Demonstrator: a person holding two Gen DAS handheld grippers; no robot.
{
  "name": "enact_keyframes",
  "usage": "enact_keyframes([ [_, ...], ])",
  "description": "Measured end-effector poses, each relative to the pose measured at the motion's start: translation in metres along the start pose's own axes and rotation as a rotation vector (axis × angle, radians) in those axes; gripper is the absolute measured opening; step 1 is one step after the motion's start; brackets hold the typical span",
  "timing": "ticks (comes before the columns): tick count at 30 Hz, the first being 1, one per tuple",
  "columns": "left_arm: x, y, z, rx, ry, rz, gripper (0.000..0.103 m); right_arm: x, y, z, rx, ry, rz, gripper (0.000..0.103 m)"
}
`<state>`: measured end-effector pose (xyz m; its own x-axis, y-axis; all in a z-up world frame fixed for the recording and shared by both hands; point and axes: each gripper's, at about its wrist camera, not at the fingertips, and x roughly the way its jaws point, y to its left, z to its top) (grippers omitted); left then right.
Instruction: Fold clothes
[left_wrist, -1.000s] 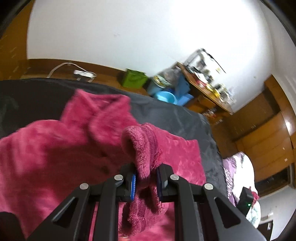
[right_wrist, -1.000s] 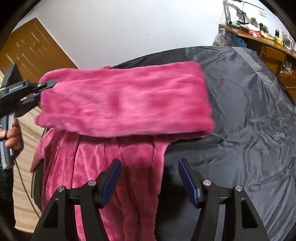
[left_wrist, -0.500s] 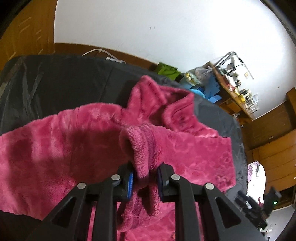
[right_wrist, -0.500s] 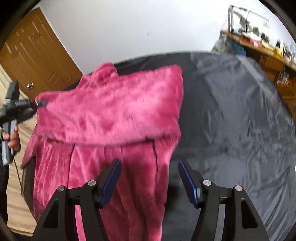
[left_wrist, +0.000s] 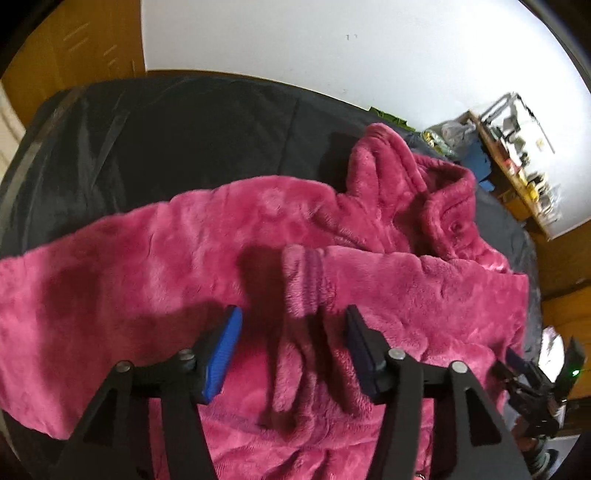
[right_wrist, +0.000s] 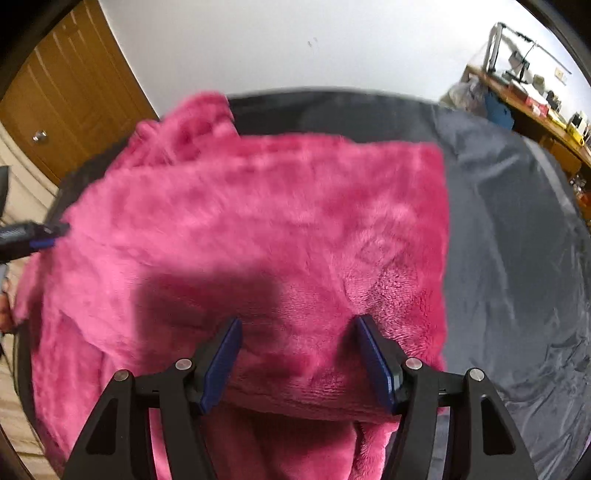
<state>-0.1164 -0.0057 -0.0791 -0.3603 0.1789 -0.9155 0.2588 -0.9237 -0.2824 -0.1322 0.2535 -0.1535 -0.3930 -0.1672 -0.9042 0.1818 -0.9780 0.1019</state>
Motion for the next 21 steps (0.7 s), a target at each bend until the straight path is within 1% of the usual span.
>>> enact_keyframes([
  [4,-0.015,0.008,-0.011,-0.020,-0.025,-0.045,0.066,0.004,0.010,-0.002,-0.063,0.007,-0.065,0.068],
  [7,-0.028,0.014,-0.020,-0.039,-0.043,-0.134,0.066,0.006,0.011,-0.003,-0.054,0.002,-0.067,0.072],
  [9,-0.032,0.018,-0.025,-0.057,-0.050,-0.198,0.071,0.006,0.010,-0.004,-0.050,-0.003,-0.051,0.077],
  [11,-0.032,0.018,-0.030,-0.064,-0.047,-0.246,0.072,0.007,0.011,-0.005,-0.061,-0.008,-0.052,0.080],
  [15,-0.010,0.011,-0.035,-0.028,0.015,-0.255,0.072,0.009,0.015,-0.005,-0.060,-0.008,-0.062,0.083],
  [18,0.008,0.004,-0.040,-0.014,0.063,-0.231,0.071,0.009,0.017,-0.005,-0.065,-0.010,-0.064,0.085],
  [19,0.011,0.003,-0.042,-0.005,0.065,-0.217,0.069,0.009,0.018,-0.005,-0.067,-0.009,-0.064,0.085],
  [21,0.011,0.001,-0.044,0.012,0.058,-0.196,0.058,0.010,0.019,-0.005,-0.068,-0.008,-0.063,0.085],
])
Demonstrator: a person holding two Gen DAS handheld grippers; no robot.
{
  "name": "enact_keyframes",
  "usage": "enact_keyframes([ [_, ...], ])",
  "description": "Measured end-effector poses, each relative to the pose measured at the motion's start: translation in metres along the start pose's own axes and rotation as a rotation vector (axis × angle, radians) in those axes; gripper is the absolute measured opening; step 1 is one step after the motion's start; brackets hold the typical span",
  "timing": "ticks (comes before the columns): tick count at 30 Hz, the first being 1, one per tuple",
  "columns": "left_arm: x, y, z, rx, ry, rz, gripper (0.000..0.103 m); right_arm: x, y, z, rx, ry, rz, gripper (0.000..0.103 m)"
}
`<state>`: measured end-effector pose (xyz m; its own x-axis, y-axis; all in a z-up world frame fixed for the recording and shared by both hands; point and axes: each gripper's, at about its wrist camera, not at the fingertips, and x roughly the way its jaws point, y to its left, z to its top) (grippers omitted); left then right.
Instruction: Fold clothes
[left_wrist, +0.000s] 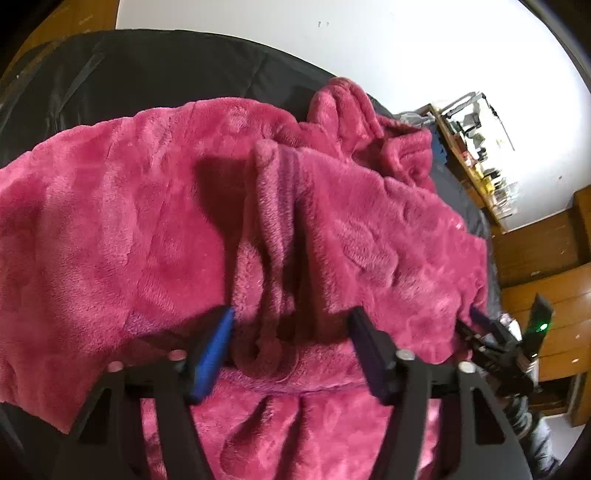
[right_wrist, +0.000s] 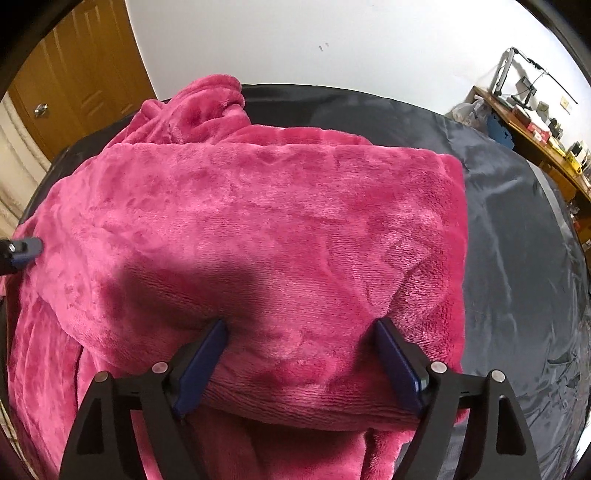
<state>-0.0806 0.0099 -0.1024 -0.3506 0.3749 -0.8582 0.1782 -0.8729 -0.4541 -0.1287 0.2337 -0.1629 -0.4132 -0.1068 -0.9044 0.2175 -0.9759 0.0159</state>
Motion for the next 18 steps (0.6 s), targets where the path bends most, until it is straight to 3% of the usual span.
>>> enact_keyframes([
  [4,-0.005,0.007,0.001,-0.004,0.010,-0.007,0.041,-0.002,0.003,-0.002,-0.002,-0.006,-0.006,0.086],
  [8,-0.016,0.013,0.001,0.005,-0.001,0.008,0.013,-0.002,0.005,-0.003,-0.002,-0.012,-0.015,0.087],
  [14,-0.030,0.020,-0.002,0.017,-0.033,-0.058,0.013,-0.001,0.005,-0.004,-0.006,-0.018,-0.016,0.089],
  [18,-0.022,0.009,0.000,0.073,-0.024,-0.052,0.013,0.000,0.006,-0.004,-0.009,-0.017,-0.020,0.090],
])
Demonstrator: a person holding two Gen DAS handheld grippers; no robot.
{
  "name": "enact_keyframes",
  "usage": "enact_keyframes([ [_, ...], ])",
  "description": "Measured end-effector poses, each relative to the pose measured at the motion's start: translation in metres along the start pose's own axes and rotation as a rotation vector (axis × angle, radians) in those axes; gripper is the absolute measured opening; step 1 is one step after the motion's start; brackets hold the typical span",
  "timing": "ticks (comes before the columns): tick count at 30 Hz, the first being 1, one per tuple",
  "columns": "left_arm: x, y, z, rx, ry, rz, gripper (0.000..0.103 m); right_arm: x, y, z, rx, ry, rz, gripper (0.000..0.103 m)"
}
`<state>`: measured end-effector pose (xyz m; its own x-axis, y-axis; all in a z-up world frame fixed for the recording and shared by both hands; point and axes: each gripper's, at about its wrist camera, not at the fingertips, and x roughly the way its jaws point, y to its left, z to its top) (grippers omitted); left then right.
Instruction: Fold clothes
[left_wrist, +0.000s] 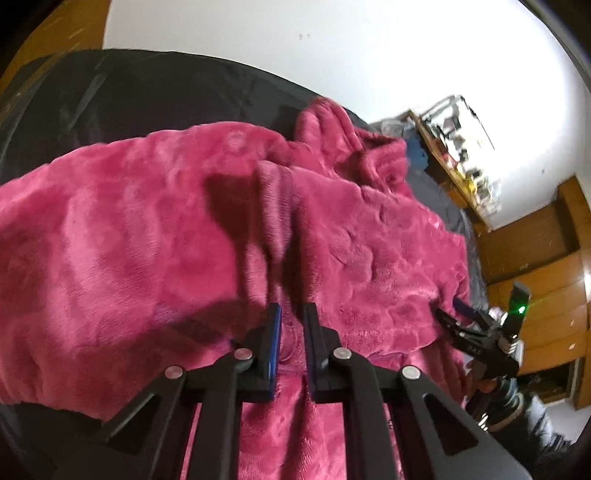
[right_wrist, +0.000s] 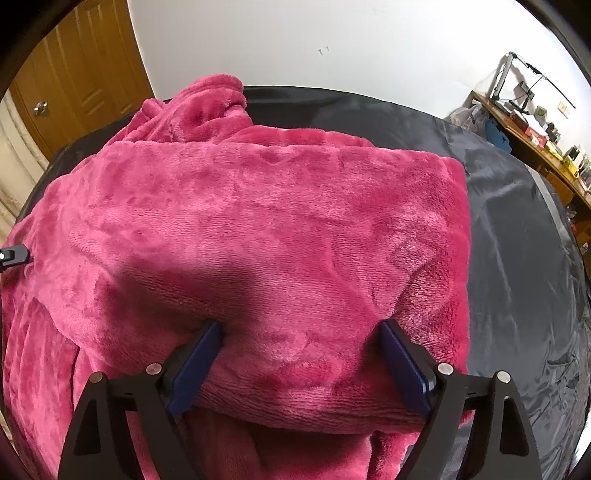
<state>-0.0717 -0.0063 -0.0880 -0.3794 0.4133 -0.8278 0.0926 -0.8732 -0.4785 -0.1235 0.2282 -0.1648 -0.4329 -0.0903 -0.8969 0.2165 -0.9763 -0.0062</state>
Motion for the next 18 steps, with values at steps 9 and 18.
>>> enact_keyframes([
  [9,0.019,0.001,0.010,-0.003,0.015,0.067,0.015,0.000,0.005,-0.001,0.000,-0.009,0.011,0.092],
  [18,0.027,0.004,0.008,-0.003,0.036,-0.017,0.053,-0.002,0.006,-0.004,0.004,-0.013,0.011,0.097],
])
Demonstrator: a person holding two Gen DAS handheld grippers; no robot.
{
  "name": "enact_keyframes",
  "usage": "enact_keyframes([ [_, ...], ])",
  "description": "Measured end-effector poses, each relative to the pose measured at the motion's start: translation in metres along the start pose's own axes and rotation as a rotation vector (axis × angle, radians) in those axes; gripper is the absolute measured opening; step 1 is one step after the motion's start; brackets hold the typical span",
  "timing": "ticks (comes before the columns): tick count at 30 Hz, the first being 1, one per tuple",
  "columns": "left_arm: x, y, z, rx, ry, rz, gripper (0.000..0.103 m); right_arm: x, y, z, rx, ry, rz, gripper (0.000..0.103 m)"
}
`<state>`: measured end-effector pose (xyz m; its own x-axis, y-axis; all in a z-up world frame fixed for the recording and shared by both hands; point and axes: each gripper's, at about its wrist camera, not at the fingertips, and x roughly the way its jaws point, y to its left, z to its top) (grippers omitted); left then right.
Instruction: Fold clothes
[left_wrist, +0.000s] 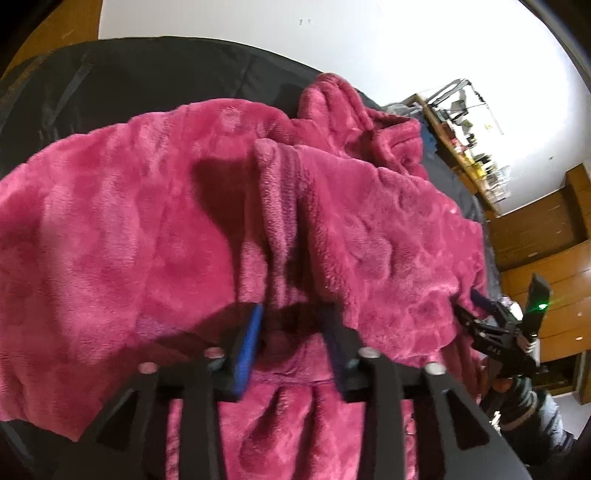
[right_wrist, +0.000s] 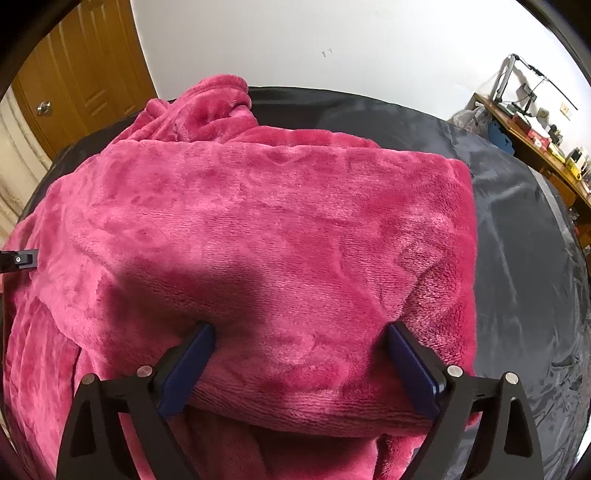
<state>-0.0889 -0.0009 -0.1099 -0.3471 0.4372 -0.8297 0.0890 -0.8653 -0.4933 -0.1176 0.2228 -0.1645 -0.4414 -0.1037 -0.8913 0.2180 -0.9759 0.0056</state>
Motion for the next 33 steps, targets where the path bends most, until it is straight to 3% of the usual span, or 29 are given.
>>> enact_keyframes([
  [2,0.002,-0.002,0.001,0.015,0.000,-0.025,0.062,0.000,0.000,0.000,-0.002,0.001,0.002,0.097],
  [7,0.008,-0.011,0.001,0.073,0.005,0.000,0.063,0.002,-0.001,0.003,-0.002,0.003,0.003,0.097],
  [14,-0.003,0.017,-0.001,0.003,-0.016,-0.131,0.063,0.007,-0.002,0.006,-0.001,0.002,0.008,0.097],
  [25,-0.001,-0.003,-0.012,0.233,-0.030,-0.004,0.062,0.010,0.005,0.009,0.014,0.004,-0.011,0.098],
  [33,-0.002,-0.012,-0.015,0.257,-0.005,0.114,0.046,0.011,0.008,0.010,0.015,0.002,-0.012,0.098],
])
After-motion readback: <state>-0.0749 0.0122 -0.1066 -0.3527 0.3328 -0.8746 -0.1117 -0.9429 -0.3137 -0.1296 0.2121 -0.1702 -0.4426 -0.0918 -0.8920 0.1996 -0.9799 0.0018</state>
